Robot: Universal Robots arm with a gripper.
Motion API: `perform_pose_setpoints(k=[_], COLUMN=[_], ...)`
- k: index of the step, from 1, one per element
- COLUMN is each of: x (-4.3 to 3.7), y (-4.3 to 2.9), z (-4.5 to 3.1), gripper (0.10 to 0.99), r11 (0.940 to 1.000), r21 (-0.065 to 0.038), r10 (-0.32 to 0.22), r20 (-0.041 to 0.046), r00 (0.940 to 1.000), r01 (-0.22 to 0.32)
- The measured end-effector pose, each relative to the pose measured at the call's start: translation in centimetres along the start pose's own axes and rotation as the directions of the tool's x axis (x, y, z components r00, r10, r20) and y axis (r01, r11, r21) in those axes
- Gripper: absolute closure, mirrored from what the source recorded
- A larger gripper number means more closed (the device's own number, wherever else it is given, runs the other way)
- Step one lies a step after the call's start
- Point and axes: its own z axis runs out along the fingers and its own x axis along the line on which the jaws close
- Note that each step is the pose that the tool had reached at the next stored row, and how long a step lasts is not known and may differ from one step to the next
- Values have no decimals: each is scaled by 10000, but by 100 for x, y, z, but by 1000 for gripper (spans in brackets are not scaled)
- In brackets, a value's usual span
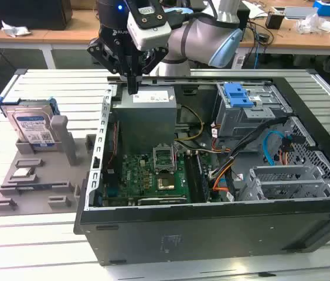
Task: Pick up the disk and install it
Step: 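Reach for the disk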
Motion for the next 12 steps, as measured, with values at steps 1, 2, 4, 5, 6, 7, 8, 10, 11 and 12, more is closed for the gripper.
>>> perform_pose_setpoints(k=[1, 2, 4, 5, 6, 7, 8, 10, 11, 12], x=[13, 36, 59, 77, 106, 131, 153, 196, 215, 231], y=[-1, -3, -4, -6, -8, -10, -11, -14, -16, -17], z=[0, -1, -2, -2, -3, -4, -4, -5, -6, -6], gripper=[980, 980, 980, 980, 980, 980, 980, 980, 980, 980], r11=[10000, 10000, 10000, 10000, 10000, 10000, 10000, 10000, 10000, 10000], r21=[0, 1, 0, 1, 1, 1, 0, 0, 0, 0], r10=[3, 1, 1, 1, 1, 0, 0, 1, 1, 1], r20=[0, 0, 1, 1, 0, 0, 1, 0, 0, 1], r00=[10000, 10000, 10000, 10000, 10000, 10000, 10000, 10000, 10000, 10000], r01=[-3, -1, -1, -1, -1, 0, 0, -1, -1, -1])
